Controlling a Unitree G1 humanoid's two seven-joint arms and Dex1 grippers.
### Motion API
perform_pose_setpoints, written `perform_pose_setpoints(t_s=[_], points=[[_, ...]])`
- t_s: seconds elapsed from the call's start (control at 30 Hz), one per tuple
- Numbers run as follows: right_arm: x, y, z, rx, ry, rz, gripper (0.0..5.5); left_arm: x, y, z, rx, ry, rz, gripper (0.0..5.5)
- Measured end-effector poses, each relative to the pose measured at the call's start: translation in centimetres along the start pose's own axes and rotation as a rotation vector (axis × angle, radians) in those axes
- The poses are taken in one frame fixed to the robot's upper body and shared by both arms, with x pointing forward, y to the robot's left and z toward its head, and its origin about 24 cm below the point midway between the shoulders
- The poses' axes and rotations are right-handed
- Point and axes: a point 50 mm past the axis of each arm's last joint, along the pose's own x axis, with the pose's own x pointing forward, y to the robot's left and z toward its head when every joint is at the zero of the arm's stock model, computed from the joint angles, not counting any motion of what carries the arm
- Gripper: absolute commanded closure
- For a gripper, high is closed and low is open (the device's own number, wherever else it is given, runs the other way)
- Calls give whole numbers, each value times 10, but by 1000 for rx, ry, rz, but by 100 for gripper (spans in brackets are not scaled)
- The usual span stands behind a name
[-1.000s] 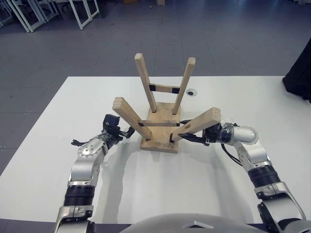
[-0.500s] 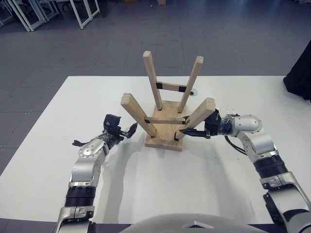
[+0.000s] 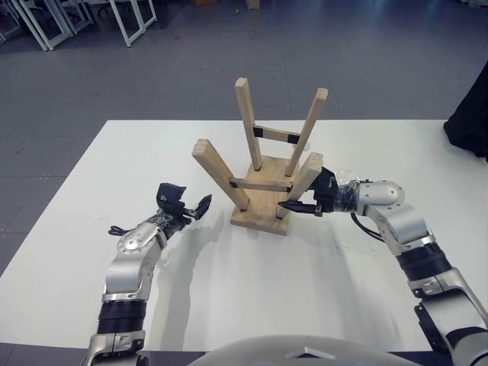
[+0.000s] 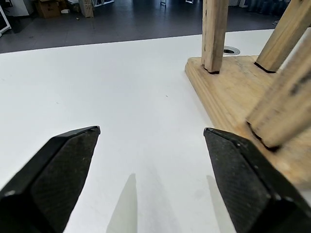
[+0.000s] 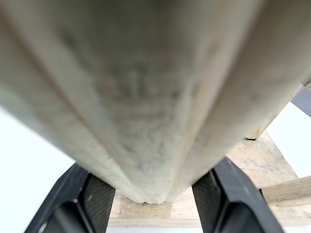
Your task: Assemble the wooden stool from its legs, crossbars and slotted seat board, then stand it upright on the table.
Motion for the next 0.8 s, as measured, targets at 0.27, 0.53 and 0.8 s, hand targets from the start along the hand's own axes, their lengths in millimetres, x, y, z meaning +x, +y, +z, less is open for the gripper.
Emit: perform_pose_setpoints(t_s=[0.27,0.53,0.8], points=[[-1,-5,-2,12,0,-69,347,-40,21,177,183,-706,411,320],[2,-7,-4,21,6,-84,347,5,-132,189,117,-586,-212,320],[2,-7,-3,27,12,-88,347,33,-145,179,393,-599,50,320]])
